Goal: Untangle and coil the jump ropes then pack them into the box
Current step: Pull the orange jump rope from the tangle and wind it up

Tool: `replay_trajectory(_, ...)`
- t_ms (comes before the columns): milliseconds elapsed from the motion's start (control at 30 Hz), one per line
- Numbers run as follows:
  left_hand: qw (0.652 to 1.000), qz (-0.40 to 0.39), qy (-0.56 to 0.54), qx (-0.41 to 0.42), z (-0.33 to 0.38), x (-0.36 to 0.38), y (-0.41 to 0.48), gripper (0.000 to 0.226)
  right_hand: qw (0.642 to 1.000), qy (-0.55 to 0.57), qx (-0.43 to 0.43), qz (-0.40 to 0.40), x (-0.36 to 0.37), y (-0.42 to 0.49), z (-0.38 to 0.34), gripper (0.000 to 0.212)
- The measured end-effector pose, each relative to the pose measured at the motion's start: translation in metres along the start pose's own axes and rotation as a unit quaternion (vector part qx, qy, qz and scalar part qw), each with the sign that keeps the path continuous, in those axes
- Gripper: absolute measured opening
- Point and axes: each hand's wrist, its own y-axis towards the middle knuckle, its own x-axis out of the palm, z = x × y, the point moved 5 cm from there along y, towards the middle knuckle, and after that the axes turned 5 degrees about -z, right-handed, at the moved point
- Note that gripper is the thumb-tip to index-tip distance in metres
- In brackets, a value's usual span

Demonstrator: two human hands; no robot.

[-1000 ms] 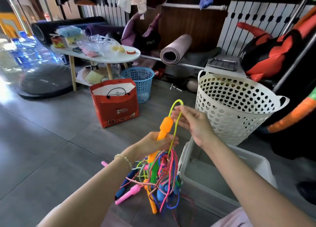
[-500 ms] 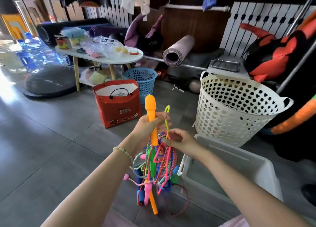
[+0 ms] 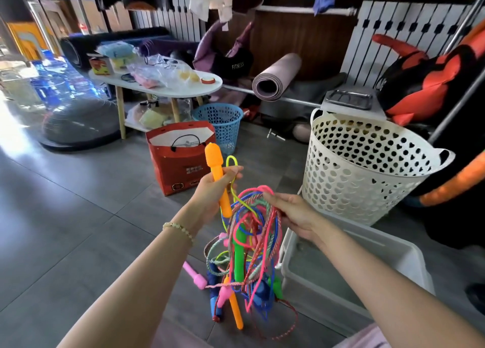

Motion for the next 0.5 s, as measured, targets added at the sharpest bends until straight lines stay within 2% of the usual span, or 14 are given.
replay_trajectory(67,1.0,-0.015,-0.005,-0.005,0.001,0.002,-0.002,0.017,0.997,0.052,-0.018,0.045,-0.01,0.0,-0.007,0.018)
replay_trajectory(100,1.0,-0.027,-0.009,-0.007,0.001,0.006,-0.005,0.016,0.999,0.024,-0.012,0.046,-0.011,-0.001,-0.008,0.019)
replay_trajectory(200,0.998,-0.052,-0.016,-0.009,0.001,0.017,-0.008,0.014,0.985,-0.169,0.012,0.034,-0.009,-0.006,-0.007,0.038)
replay_trajectory(267,0.998,-0.067,-0.005,-0.003,0.003,0.021,-0.009,0.014,0.968,-0.242,-0.041,0.046,-0.003,-0.01,-0.016,0.032)
replay_trajectory(367,0.997,-0.074,-0.013,0.007,0.007,0.026,-0.008,0.014,0.974,-0.205,-0.092,-0.028,0.017,-0.014,-0.024,0.018)
replay_trajectory(433,0.997,-0.067,-0.03,0.015,0.009,0.028,-0.007,0.013,0.97,-0.217,-0.075,-0.073,0.025,-0.013,-0.019,0.019)
replay_trajectory(500,0.997,-0.052,-0.054,0.027,0.013,0.023,-0.003,0.014,0.966,-0.238,-0.07,-0.075,0.026,-0.011,-0.013,0.022)
